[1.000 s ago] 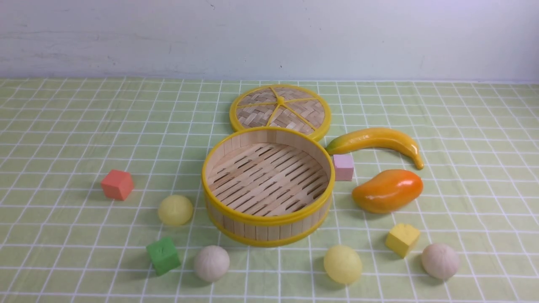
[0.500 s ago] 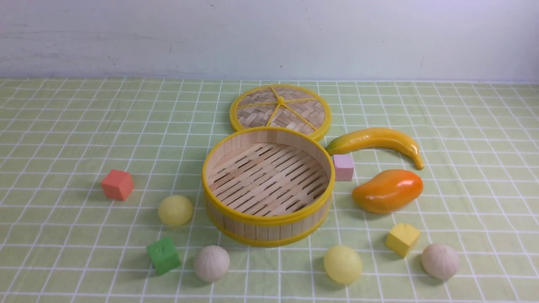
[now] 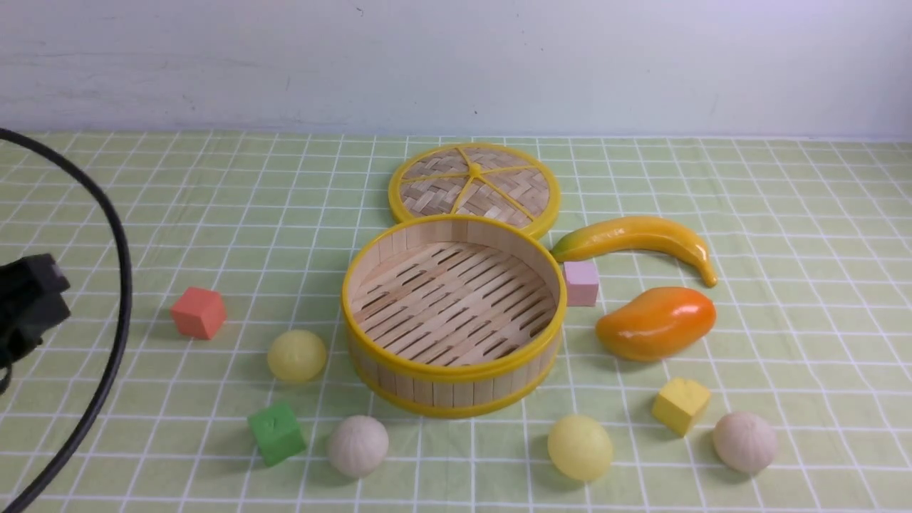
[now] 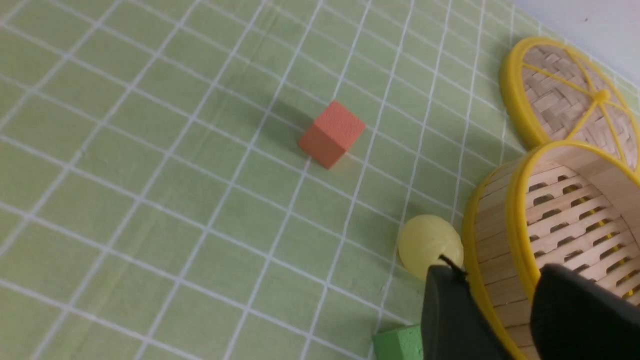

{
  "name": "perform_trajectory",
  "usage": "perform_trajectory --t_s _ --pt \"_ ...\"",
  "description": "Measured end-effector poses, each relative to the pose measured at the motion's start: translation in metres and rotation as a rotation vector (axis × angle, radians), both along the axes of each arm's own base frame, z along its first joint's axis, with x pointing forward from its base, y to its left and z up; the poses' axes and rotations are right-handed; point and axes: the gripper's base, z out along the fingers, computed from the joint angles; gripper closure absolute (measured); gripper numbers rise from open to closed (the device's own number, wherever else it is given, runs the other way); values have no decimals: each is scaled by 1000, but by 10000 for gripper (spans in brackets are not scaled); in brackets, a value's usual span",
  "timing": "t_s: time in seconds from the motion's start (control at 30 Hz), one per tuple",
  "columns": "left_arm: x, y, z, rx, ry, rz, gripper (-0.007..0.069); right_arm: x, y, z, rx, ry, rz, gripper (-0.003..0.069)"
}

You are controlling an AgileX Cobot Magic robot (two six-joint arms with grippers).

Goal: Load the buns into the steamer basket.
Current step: Use the left arm to grab a steamed stuffed bun

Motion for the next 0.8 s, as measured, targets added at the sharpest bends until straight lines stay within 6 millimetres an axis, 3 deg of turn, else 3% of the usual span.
perform_trajectory --t_s 0.13,0.33,0.57,0.73,0.77,0.8 --pt "22 -4 -16 -89 110 28 386 0 0 0 0 0 0 420" --pt "55 -13 -15 -117 291 -43 386 0 0 0 0 0 0 420" --pt "104 -29 -14 -41 525 -311 386 0 0 0 0 0 0 420" --pt "149 -53 -34 37 677 -414 386 0 0 0 0 0 0 420" --pt "150 -54 -33 44 671 -416 386 0 0 0 0 0 0 420" --pt "164 -67 -41 101 695 -427 386 0 0 0 0 0 0 420"
